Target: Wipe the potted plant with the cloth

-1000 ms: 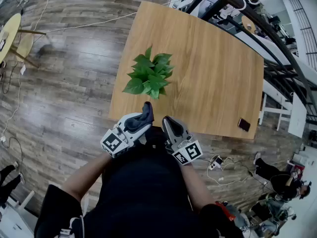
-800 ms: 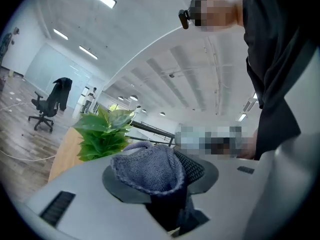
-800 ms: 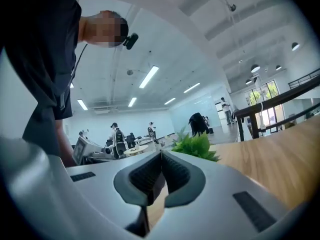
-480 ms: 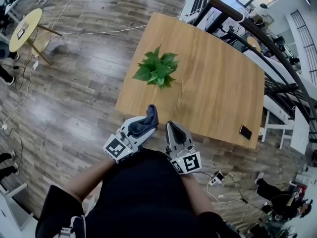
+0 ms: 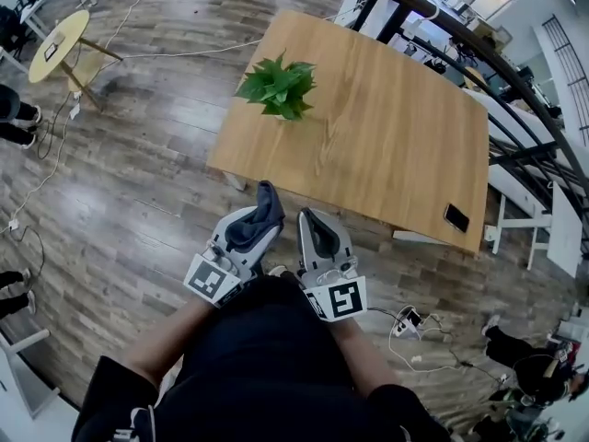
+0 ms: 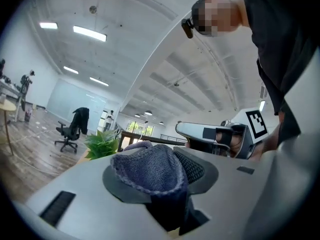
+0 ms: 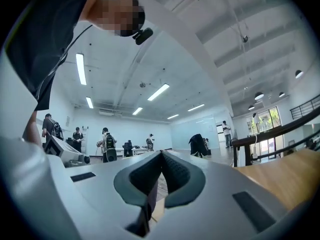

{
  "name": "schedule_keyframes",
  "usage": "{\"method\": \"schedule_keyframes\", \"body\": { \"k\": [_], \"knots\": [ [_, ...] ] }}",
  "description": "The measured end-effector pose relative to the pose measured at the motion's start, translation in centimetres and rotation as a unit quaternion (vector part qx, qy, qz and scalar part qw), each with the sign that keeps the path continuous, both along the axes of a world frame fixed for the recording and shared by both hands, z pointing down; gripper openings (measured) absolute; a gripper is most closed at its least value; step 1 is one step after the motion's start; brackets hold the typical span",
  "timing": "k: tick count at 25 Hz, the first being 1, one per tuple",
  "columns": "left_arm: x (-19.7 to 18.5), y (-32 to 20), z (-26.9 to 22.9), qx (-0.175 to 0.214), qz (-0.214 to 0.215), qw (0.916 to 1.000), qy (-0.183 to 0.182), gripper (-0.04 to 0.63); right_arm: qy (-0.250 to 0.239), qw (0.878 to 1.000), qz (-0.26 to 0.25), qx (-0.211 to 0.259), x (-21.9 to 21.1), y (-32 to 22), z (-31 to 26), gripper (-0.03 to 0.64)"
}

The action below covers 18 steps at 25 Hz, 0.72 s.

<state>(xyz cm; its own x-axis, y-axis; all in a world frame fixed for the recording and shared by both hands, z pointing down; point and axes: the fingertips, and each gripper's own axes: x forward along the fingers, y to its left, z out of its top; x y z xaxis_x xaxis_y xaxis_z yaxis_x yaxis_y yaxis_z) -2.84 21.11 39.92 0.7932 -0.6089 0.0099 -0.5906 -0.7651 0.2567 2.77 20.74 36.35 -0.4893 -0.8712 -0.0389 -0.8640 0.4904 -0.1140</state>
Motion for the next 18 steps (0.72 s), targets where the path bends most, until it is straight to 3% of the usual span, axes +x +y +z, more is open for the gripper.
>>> {"method": "schedule_keyframes", "body": {
  "k": [3, 9, 13, 18],
  "knots": [
    [-1.2, 3.2, 0.3, 0.028, -0.011, 0.999, -0.033, 0.18, 0.006, 1.0, 0.002, 0.016, -1.0, 2.6, -0.6, 0.017],
    [-4.5, 8.4, -2.5, 0.041, -0.036, 0.9982, -0.026, 0.179, 0.026, 0.999, 0.021, 0.019, -3.3, 8.6, -2.2, 0.018],
    [-4.1, 9.5, -2.4, 0.054, -0.068, 0.995, -0.049, 0.18, 0.038, 0.999, 0.014, 0.014, -2.7, 10.2, -1.6, 0.017],
    [-2.9, 9.3, -0.4, 0.048, -0.068, 0.9948, -0.058, 0.18, 0.032, 0.999, 0.017, 0.014, -2.1, 10.3, 0.1, 0.017]
  ]
}}
